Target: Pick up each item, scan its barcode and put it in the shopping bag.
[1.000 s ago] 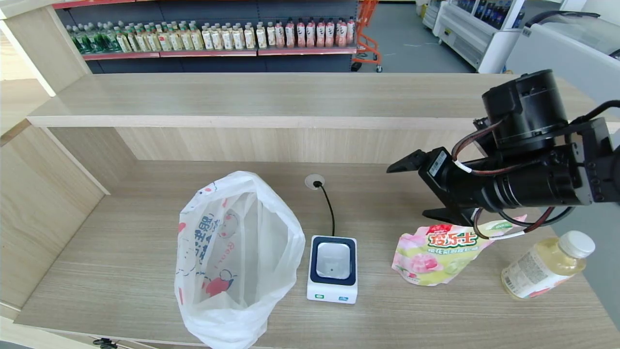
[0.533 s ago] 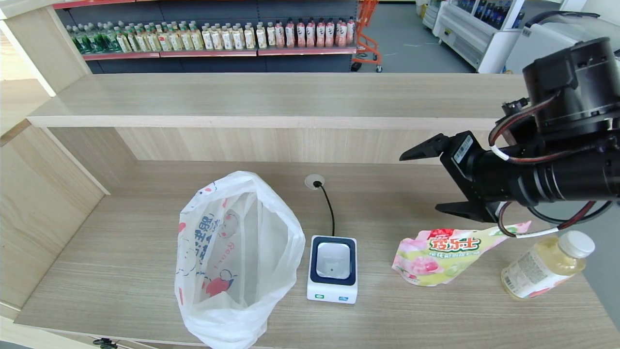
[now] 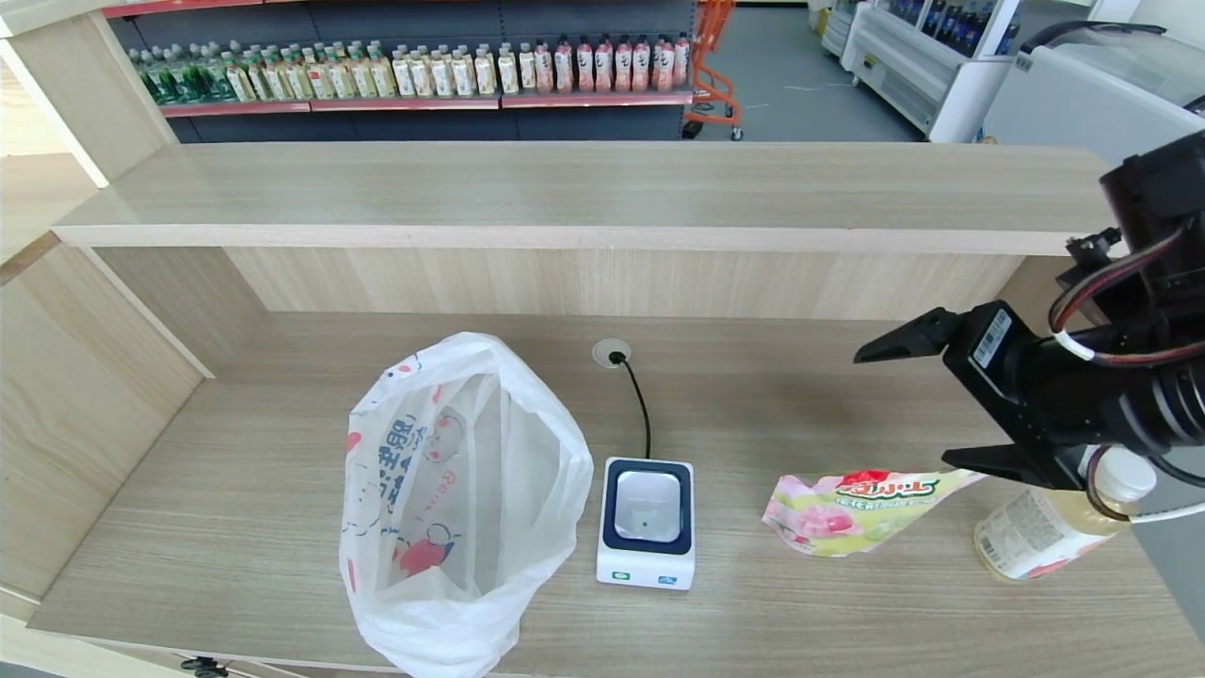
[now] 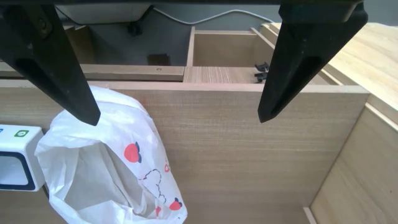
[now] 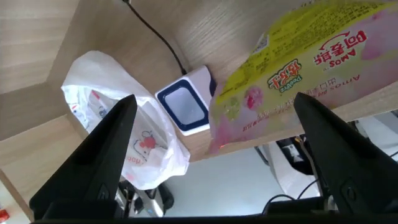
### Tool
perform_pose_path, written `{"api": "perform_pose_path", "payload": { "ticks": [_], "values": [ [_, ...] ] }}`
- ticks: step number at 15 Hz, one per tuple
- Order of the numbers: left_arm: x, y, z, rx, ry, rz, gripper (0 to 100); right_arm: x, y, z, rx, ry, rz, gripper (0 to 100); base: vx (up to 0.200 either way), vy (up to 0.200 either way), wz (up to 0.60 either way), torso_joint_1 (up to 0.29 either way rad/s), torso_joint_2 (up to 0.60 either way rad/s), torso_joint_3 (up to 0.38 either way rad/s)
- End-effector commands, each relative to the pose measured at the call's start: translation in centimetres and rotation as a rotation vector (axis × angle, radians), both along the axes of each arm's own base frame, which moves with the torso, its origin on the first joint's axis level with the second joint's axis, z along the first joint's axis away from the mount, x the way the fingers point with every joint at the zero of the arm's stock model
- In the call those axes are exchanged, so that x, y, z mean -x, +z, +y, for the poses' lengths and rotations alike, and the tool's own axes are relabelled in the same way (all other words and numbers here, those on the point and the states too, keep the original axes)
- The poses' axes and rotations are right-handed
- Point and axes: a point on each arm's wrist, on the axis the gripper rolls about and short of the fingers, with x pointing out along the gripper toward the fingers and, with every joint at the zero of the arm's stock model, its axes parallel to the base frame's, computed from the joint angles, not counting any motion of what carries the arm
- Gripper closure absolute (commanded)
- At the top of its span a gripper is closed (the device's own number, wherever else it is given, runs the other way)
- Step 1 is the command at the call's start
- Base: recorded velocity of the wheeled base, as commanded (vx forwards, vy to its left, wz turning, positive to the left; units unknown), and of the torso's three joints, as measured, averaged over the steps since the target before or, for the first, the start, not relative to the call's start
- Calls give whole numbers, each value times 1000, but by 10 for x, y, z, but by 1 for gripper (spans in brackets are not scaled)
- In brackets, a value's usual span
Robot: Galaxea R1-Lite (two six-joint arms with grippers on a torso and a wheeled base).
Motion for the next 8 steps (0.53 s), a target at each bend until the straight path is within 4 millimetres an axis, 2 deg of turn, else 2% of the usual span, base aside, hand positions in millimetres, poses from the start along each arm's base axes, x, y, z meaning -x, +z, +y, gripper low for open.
{"api": "perform_pose_path", "payload": {
  "ticks": [1,5,6,8],
  "values": [
    [0,0,0,0,0,-1,0,5,-2,-7,-12,-29,6,0,0,0,0,0,0,0],
    [0,0,0,0,0,-1,0,-4,-32,-8,-14,-79,137,0,0,0,0,0,0,0],
    [0,0,0,0,0,-1,0,-12,-47,-9,0,-108,188,0,0,0,0,0,0,0],
    [0,0,0,0,0,-1,0,-26,-57,-9,8,-131,210,0,0,0,0,0,0,0]
  ]
}}
